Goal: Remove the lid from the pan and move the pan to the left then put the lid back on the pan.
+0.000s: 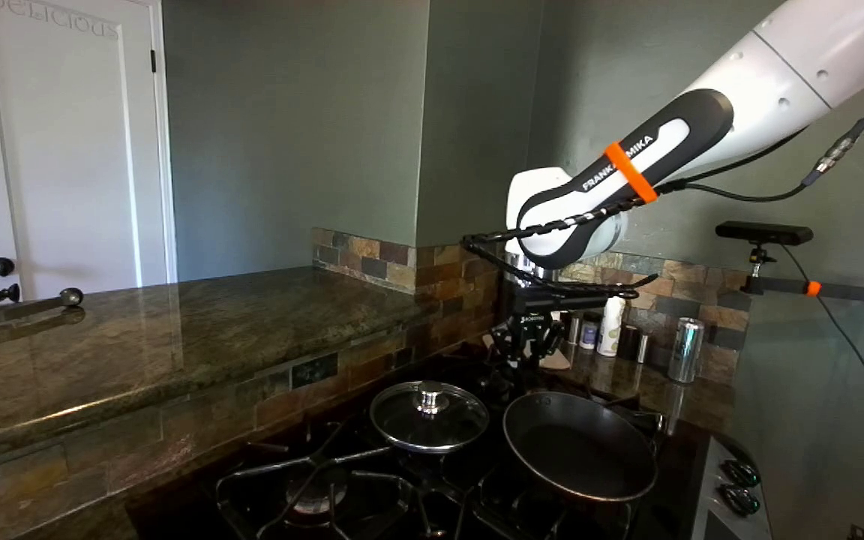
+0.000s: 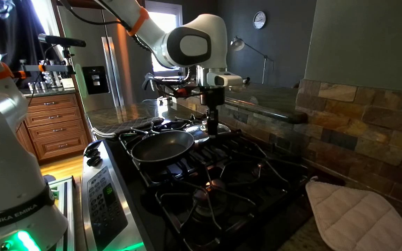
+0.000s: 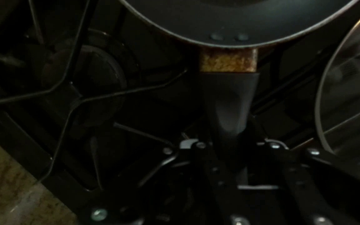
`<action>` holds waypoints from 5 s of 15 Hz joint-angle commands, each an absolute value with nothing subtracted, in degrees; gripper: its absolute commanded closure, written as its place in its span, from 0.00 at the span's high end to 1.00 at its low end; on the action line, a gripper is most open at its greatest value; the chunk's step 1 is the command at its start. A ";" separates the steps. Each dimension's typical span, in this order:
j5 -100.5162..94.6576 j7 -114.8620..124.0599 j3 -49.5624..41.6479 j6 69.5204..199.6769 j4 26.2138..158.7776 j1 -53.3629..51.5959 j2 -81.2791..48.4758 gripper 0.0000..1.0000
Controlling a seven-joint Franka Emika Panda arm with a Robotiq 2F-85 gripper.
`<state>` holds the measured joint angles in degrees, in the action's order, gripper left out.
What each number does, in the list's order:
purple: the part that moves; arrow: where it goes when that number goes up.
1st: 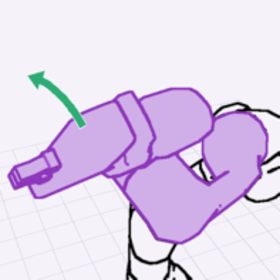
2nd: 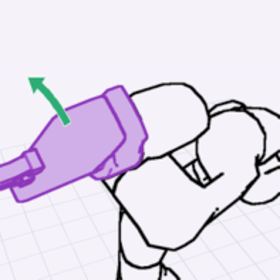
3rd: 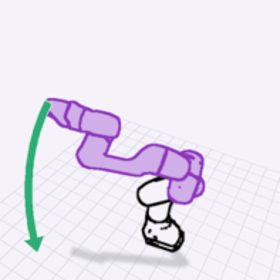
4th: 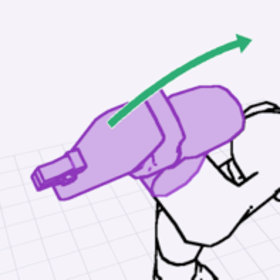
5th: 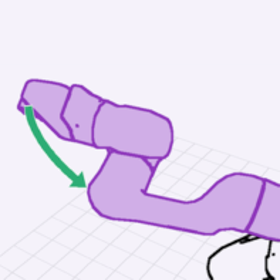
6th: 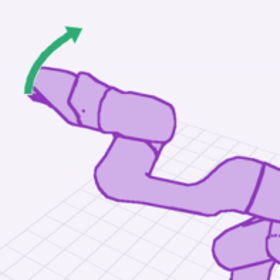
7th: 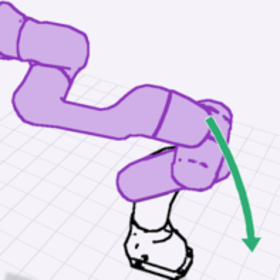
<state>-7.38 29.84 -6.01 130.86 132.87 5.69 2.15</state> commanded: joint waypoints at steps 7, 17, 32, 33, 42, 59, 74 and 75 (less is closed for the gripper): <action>-5.35 51.45 -2.95 128.41 141.85 5.92 10.85 0.07; -6.65 53.03 -2.27 129.93 141.70 6.23 9.92 0.30; -5.75 57.16 -0.74 128.63 142.24 5.48 9.37 0.07; -5.27 57.63 -0.47 128.72 142.08 5.25 9.00 0.07; -1.36 63.36 1.35 127.37 139.20 3.38 6.94 0.07; 1.50 72.32 4.15 126.88 136.77 -1.25 3.67 0.07; 0.12 74.70 5.03 127.45 136.94 -2.33 3.41 0.12; 0.04 74.78 5.06 127.40 136.90 -2.36 3.30 0.17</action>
